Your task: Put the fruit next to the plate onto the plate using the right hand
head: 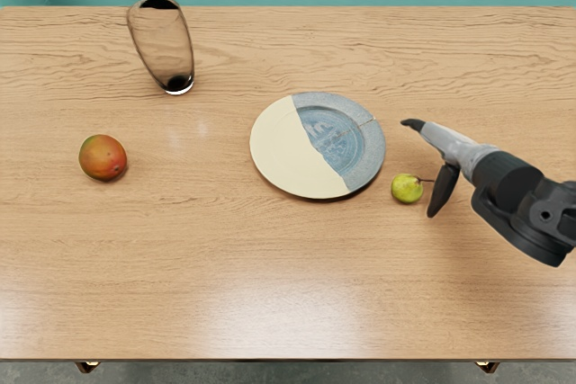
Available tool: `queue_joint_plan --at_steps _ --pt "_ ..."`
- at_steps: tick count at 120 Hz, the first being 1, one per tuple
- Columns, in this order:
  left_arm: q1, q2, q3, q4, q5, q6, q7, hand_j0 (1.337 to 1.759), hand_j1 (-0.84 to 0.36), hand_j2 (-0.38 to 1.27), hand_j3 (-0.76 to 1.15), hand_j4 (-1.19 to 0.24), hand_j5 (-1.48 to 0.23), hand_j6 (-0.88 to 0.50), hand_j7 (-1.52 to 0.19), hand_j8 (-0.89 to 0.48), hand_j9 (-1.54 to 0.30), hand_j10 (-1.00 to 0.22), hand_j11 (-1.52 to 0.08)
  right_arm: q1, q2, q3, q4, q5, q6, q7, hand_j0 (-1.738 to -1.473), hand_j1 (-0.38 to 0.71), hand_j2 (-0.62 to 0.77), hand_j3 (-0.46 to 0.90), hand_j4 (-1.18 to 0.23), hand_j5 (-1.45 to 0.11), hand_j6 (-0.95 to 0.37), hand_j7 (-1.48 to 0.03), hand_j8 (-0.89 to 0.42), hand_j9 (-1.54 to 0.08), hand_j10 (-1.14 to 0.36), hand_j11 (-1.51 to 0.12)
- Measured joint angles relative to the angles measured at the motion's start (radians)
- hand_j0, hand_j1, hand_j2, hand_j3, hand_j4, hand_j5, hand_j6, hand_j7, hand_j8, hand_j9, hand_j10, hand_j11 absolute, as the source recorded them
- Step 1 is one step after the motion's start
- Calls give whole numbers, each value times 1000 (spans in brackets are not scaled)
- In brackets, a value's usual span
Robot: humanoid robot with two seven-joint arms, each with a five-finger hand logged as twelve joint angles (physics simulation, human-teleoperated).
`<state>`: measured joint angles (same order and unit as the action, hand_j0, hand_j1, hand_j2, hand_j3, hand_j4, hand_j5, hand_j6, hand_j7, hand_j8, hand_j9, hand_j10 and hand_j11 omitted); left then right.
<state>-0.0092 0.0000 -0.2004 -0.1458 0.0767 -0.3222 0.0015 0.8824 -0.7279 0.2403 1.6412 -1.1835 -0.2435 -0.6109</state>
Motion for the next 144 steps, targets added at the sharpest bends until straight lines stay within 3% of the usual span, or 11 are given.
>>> queue_joint_plan --at_steps 42,144 --pt "0 0 -1 0 0 0 0 1658 325 4 0 -20 -26 -20 -26 -20 -26 -20 -26 -69 6 6 8 -118 -48 0 -1658 -113 -36 0 -203 -259 -205 -258 -204 -259 -202 -259" --pt "0 0 0 0 0 0 0 1658 325 4 0 -21 -26 -20 -26 -20 -26 -20 -26 -101 3 13 64 -129 -53 0 -1658 163 -82 0 -432 -558 -433 -557 -432 -558 -431 -558"
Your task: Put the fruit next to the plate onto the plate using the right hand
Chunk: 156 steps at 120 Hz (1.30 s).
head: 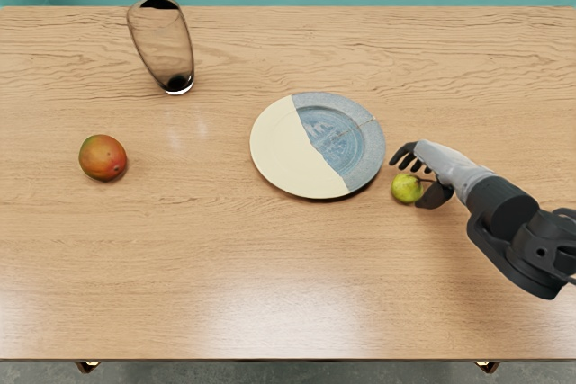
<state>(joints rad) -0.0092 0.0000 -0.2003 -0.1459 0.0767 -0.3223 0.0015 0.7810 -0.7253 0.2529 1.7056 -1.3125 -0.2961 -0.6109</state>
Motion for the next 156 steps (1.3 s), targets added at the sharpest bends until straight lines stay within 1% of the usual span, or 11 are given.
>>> queue_joint_plan --at_steps 46,64,84,114,123,128,140,156 --pt "1 0 -1 -1 0 0 0 1658 325 4 0 -20 -26 -20 -26 -20 -26 -20 -26 -9 1 -1 10 -2 1 0 -1658 190 -84 0 -462 -583 -453 -589 -441 -590 -458 -589" --pt "0 0 -1 0 0 0 0 1658 325 4 0 -21 -26 -20 -26 -20 -26 -20 -26 -11 2 -1 9 -4 2 0 -1658 224 -81 0 -501 -616 -491 -630 -483 -631 -492 -630" --pt "1 0 -1 -1 0 0 0 1658 325 4 0 -21 -26 -20 -26 -20 -26 -20 -26 -15 3 -2 9 -10 3 0 -1656 258 -67 -1 -535 -635 -492 -661 -446 -659 -521 -658" --pt "2 0 -2 -1 0 0 0 1658 325 4 0 -20 -27 -20 -27 -20 -27 -20 -27 -21 5 -1 8 -23 2 0 -1650 293 -50 -3 -588 -611 -474 -681 -431 -657 -562 -658" --pt "2 0 -2 0 0 0 0 1658 325 4 0 -20 -27 -20 -27 -20 -27 -20 -27 -23 6 -1 8 -28 1 0 -1650 339 40 -2 -608 -603 -471 -690 -434 -657 -578 -657" --pt "2 0 -2 0 0 0 0 1658 324 4 0 -20 -27 -20 -27 -20 -27 -20 -27 -24 6 -1 8 -30 1 -1 -1650 374 150 -2 -621 -606 -469 -699 -434 -662 -589 -662" --pt "2 0 -1 0 0 0 0 1658 324 4 0 -20 -27 -20 -27 -20 -27 -20 -27 -25 6 -1 8 -35 2 0 -1652 420 289 0 -634 -632 -435 -721 -419 -695 -599 -695" --pt "2 0 -1 -1 0 0 0 1658 324 4 0 -21 -27 -21 -27 -21 -27 -21 -27 -29 8 -1 6 -40 4 0 -1650 433 302 -2 -661 -670 -433 -760 -391 -736 -626 -736"
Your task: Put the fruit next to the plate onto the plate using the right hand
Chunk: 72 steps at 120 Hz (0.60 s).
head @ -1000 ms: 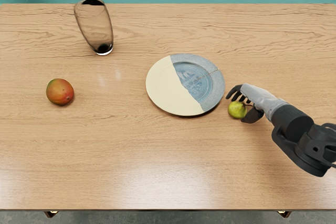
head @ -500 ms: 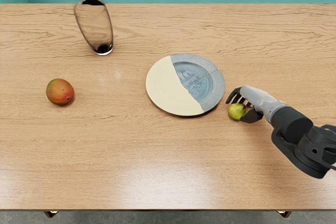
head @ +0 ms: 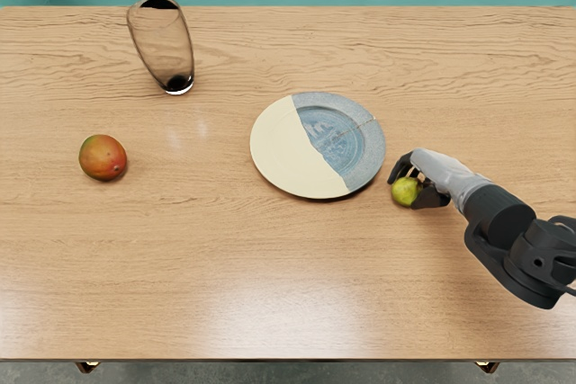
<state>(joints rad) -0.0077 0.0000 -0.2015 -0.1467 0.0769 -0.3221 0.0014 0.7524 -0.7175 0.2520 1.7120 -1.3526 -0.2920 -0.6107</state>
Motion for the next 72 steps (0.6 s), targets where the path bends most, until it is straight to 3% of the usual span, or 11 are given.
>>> queue_joint_plan --at_steps 37,50,72 --pt "-1 0 0 0 0 0 0 1658 324 5 0 -20 -27 -21 -27 -21 -27 -21 -27 -7 -3 1 0 -5 3 2 -1642 427 261 -3 -688 -763 -392 -828 -344 -822 -658 -826" --pt "-1 0 0 1 0 0 0 1658 324 5 0 -21 -27 -21 -27 -21 -27 -21 -27 -9 -4 0 0 -2 1 1 -1644 392 290 -1 -714 -775 -382 -847 -408 -834 -675 -836" --pt "-1 0 0 0 0 0 0 1658 324 4 0 -21 -27 -20 -27 -20 -27 -20 -27 -10 -5 -1 -3 4 2 0 -1647 319 205 -1 -718 -805 -418 -870 -461 -851 -691 -851"
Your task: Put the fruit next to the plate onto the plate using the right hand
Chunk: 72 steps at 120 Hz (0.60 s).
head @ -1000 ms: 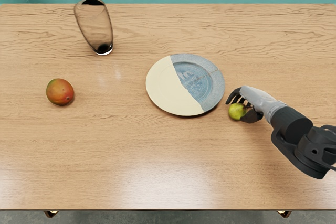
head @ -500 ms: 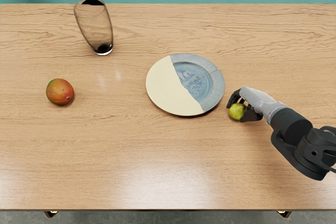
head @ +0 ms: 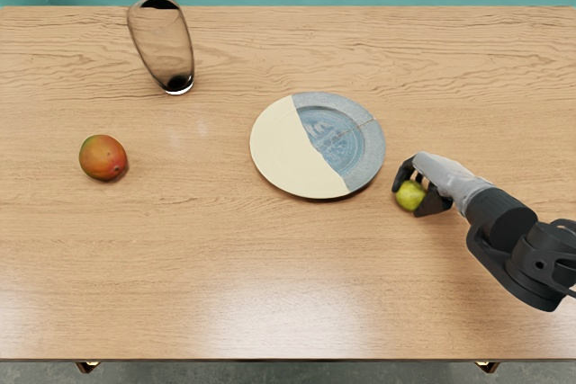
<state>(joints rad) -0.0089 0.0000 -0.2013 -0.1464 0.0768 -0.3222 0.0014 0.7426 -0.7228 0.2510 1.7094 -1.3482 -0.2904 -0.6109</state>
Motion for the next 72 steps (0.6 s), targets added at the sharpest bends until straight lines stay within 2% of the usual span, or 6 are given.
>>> queue_joint_plan --at_steps 39,72 --pt "-6 0 0 0 0 0 0 1658 325 4 0 -21 -27 -21 -27 -20 -27 -20 -27 5 -17 40 13 13 36 0 -1651 288 190 0 -675 -893 -429 -883 -461 -893 -675 -893" --pt "-5 0 -1 1 0 0 0 1658 325 4 0 -21 -26 -20 -26 -20 -26 -20 -26 17 -21 126 30 64 119 0 -1652 284 188 0 -662 -915 -431 -884 -457 -904 -668 -904"
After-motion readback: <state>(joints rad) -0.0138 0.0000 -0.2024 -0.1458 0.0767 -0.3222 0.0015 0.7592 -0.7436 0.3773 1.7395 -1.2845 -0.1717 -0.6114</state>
